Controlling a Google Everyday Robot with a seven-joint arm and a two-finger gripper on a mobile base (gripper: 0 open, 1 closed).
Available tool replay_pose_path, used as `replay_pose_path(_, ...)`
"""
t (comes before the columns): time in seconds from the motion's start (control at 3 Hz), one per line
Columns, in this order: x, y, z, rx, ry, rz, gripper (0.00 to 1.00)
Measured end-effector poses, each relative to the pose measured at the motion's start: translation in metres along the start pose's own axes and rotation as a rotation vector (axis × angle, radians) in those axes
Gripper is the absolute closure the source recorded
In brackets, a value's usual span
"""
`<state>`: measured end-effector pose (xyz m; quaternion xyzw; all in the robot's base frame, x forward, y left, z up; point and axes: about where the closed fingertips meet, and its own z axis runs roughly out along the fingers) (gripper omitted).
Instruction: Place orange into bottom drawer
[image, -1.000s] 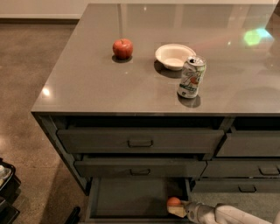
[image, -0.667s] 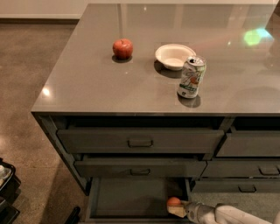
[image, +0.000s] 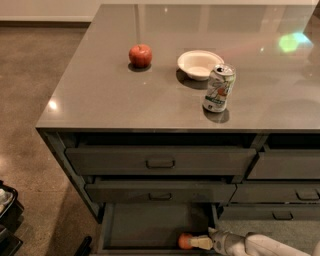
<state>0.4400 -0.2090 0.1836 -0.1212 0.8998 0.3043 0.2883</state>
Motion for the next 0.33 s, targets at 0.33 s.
replay_pose_path(0.33,0.0,0.0,0.0,0.0,0.0,0.0,0.0)
